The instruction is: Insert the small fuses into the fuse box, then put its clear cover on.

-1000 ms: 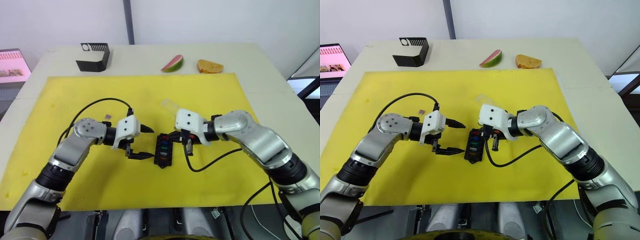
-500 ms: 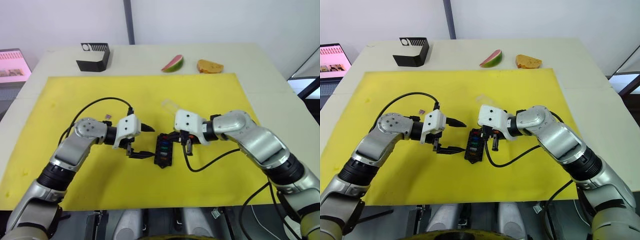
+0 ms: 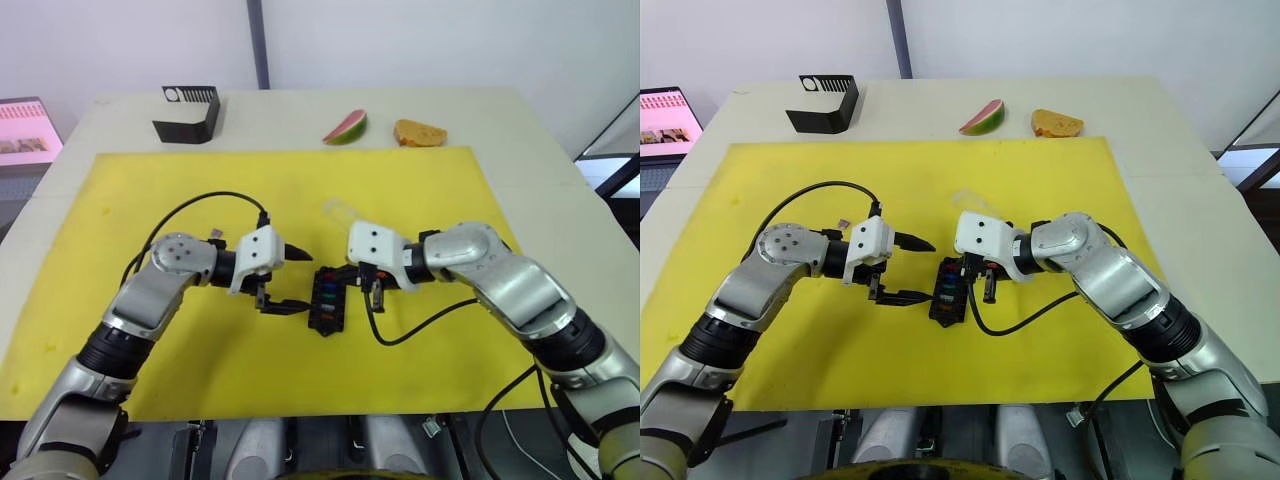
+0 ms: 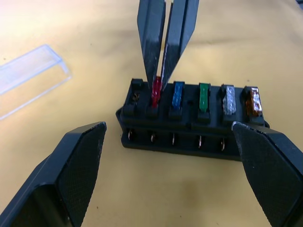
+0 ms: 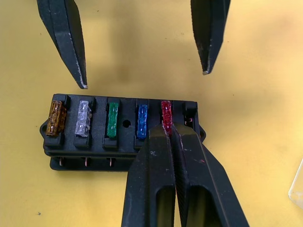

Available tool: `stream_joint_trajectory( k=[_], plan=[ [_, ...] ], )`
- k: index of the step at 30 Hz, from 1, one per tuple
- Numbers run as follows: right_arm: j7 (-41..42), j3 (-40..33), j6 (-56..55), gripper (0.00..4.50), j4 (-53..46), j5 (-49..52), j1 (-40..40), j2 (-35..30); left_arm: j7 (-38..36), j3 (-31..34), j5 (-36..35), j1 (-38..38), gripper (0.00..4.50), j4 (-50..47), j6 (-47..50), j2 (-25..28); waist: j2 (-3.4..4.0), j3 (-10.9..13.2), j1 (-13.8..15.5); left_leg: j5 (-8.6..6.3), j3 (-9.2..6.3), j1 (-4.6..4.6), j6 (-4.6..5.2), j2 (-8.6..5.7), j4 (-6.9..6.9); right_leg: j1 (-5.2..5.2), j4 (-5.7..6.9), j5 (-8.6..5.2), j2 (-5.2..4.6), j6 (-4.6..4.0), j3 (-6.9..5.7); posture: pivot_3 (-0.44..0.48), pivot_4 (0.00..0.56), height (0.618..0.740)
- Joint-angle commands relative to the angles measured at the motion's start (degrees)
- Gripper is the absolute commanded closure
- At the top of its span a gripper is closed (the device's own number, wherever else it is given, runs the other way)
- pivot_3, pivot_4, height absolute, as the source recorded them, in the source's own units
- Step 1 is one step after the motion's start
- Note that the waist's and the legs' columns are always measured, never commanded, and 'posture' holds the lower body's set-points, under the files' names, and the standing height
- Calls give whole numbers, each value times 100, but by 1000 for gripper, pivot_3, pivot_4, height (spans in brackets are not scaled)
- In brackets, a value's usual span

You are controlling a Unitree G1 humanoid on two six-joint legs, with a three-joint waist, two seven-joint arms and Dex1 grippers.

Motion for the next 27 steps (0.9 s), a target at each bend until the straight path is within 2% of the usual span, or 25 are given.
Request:
stream_joint_trajectory(
  k=[1,6,9,12,16,22,25,27],
  plan=[
    [17,-3,22,4500,-44,-75,-18,35,14,162,11,-84,29,-78,-50,-7,0,0,-1,0,0,0,0,0,0,0,0,0,0,0,0,0,150,740],
    [83,6,-27,4500,-54,-122,4,8,9,164,15,-100,29,-56,-57,-11,0,-1,3,-1,0,1,1,0,0,1,1,0,1,0,0,0,150,740],
    [96,-172,-4,3422,-133,-14,17,31,7,168,20,-105,0,-51,-56,-5,0,-1,2,0,0,1,1,0,0,1,1,0,1,0,0,0,150,740],
    [101,-522,146,2008,-243,267,-10,95,-2,186,17,-96,0,-60,-46,18,0,-1,1,0,0,1,1,0,0,1,2,0,1,0,0,0,150,740],
    [86,-1052,144,2008,-284,679,123,204,-37,230,-7,-55,0,-110,-20,88,0,-1,2,0,0,1,1,0,0,1,2,0,1,0,0,0,150,740],
    [-85,-1420,-528,2008,-188,874,700,604,-85,252,-9,-42,0,-151,5,107,-2,-2,3,0,0,1,1,-1,1,2,3,0,1,1,0,0,150,740],
    [-209,-1490,-874,2883,-124,878,1021,845,-119,247,5,-35,0,-158,-9,117,-2,-2,0,1,0,2,-2,-1,0,1,5,0,2,1,0,0,150,740],
    [-190,-1444,-1010,3835,-76,852,1210,885,-156,237,27,-33,0,-159,-31,132,-2,-2,6,1,0,2,-2,-1,1,1,6,0,2,1,0,0,150,740]
  ],
)
